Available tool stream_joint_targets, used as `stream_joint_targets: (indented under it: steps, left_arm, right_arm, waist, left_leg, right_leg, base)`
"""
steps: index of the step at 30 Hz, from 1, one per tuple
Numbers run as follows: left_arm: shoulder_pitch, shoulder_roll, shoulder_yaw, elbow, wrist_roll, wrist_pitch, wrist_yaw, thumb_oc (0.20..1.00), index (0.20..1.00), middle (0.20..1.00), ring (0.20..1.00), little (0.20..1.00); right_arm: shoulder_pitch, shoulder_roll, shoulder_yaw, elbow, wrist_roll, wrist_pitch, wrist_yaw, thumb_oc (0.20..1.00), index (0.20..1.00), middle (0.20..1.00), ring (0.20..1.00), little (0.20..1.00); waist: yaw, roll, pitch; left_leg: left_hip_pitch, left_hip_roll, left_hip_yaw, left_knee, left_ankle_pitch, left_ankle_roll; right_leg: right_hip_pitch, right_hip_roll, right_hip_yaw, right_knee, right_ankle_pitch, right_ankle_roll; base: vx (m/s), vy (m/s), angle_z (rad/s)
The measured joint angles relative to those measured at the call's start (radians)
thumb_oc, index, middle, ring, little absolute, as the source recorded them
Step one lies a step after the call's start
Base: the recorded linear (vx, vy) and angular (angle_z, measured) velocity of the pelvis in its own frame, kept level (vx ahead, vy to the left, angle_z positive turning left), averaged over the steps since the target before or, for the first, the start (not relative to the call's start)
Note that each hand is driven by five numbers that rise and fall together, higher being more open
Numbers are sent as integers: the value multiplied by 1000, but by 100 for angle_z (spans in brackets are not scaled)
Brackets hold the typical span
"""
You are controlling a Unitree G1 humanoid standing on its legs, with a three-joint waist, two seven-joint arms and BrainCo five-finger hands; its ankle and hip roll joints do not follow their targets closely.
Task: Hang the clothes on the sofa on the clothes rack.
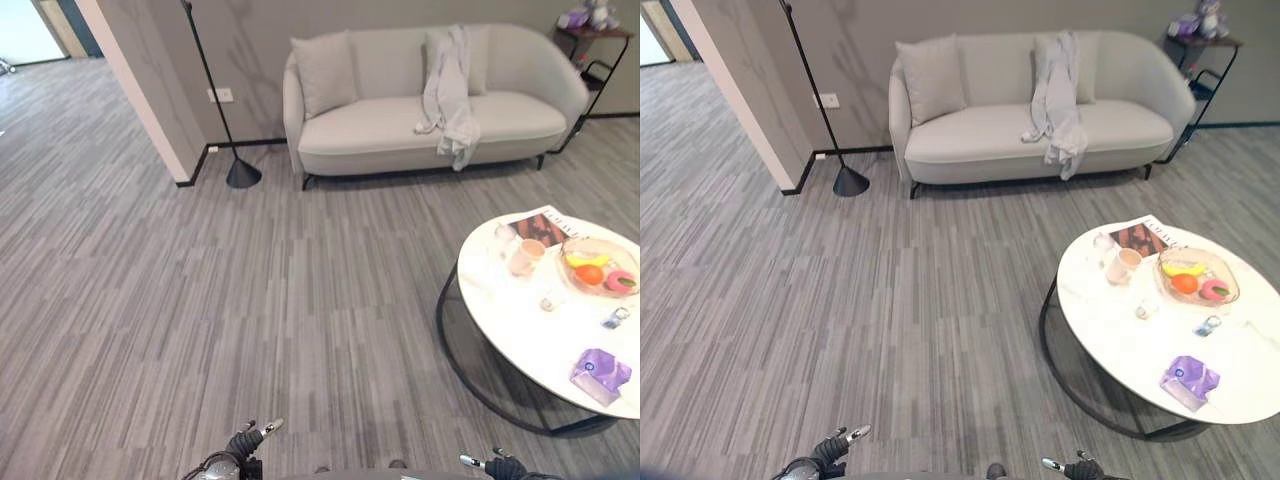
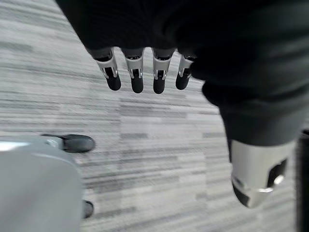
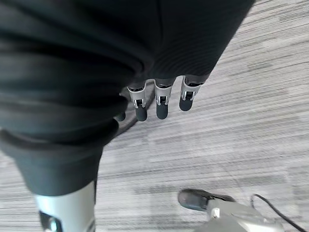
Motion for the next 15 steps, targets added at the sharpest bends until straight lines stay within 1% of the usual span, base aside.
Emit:
stream_joint_targets:
  steps: [5,10,15]
  left_arm:
    - [-8,0,1,-1,0,0,-1,1000,1000,1000,1000,1000]
    - [-16,2,2,0,1,0,1,1000,1000,1000,1000,1000]
    - [-9,2,1,1,1,0,1,1000,1000,1000,1000,1000]
  right_arm:
    - [-9,0,0,-1,0,-1,0,1000,1000,1000,1000,1000]
    - [-9,1,0,0,0,-1,-1,1000,1000,1000,1000,1000]
    - [-3,1,0,0,0,-1,-1,1000,1000,1000,1000,1000]
  waist:
    - [0,-11,18]
    - [0,-22,17]
    - [0,-26,16]
  left_leg:
    - [13,0,1,0,0,-1]
    - [17,0,2,-1,0,-1]
    - [24,0,3,-1,0,-1]
  right_leg:
    - [13,0,-3,2,-1,1]
    - [17,-1,-3,0,-6,8]
    - [17,0,-2,-1,-8,11]
  base:
    - [0,0,0]
    - [0,0,0]
    - [0,0,0]
